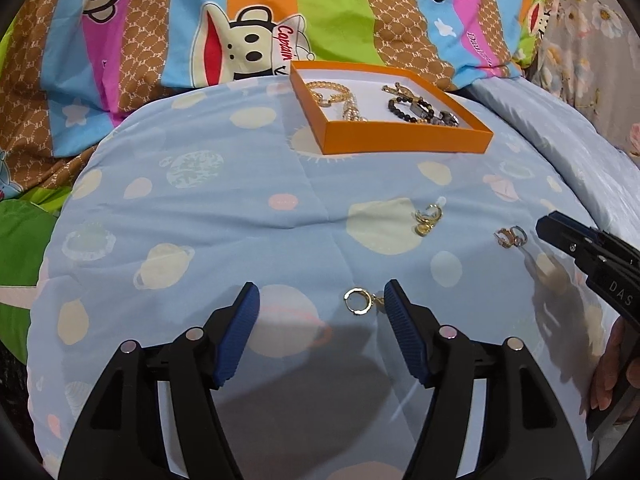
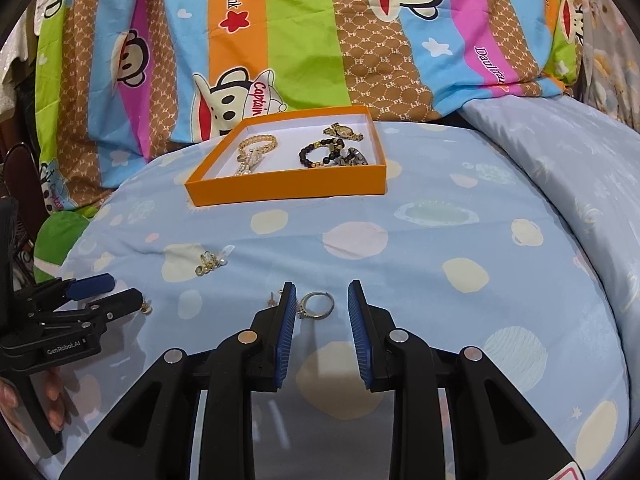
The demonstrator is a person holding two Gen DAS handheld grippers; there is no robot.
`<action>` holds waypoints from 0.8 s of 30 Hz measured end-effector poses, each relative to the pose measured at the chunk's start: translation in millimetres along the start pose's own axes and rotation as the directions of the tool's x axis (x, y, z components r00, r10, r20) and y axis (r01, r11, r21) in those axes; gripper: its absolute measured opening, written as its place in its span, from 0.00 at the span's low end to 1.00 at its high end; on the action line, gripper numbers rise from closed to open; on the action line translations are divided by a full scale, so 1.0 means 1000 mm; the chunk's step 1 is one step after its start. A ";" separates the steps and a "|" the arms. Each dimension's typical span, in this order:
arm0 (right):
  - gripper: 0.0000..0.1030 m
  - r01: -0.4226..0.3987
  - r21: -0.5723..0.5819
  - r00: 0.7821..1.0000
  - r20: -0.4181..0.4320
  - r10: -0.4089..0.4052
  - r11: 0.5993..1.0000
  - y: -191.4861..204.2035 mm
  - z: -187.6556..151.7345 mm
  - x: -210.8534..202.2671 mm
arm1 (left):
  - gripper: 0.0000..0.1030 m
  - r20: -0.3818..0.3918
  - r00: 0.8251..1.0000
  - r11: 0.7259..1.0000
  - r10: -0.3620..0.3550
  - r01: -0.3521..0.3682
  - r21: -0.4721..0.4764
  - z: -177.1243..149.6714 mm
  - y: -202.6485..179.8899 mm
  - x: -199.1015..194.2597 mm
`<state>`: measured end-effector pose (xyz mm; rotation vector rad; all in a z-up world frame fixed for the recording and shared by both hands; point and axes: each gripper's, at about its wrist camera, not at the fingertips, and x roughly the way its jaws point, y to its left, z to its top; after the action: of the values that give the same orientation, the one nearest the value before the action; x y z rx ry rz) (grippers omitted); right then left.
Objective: Organize jewelry
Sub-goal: 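Close the left tool on the gold charm earring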
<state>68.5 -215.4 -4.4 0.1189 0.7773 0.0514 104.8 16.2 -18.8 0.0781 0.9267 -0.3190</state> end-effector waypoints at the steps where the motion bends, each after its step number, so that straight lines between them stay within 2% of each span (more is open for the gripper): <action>1: 0.26 0.000 -0.003 1.000 0.000 0.000 1.000 0.001 0.000 0.000 | 0.61 -0.004 1.000 1.000 0.000 0.000 0.010 0.000 -0.002 0.001; 7: 0.26 -0.006 0.004 1.000 -0.011 0.006 1.000 0.000 0.000 0.002 | 0.60 -0.002 1.000 0.997 0.029 -0.029 0.065 -0.002 -0.013 0.003; 13: 0.26 -0.007 0.000 1.000 -0.013 0.007 1.000 0.001 0.000 0.003 | 0.48 -0.001 1.000 0.995 0.027 -0.026 0.100 -0.003 -0.018 0.003; 16: 0.26 -0.009 0.000 1.000 -0.013 0.009 1.000 0.001 0.000 0.002 | 0.33 0.005 1.000 0.994 0.018 -0.018 0.106 -0.004 -0.020 0.002; 19: 0.26 -0.019 -0.006 1.000 -0.020 0.019 1.000 0.003 -0.001 0.002 | 0.22 0.010 1.000 0.993 0.011 -0.012 0.113 -0.004 -0.021 0.001; 24: 0.26 -0.061 -0.028 0.997 -0.055 0.060 0.998 0.013 -0.004 0.006 | 0.22 0.023 1.000 0.997 -0.017 0.015 0.078 -0.002 -0.015 -0.002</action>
<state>70.2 -202.0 -10.2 0.1133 0.8264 0.1239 97.5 2.9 -17.2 0.1379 0.8920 -0.3703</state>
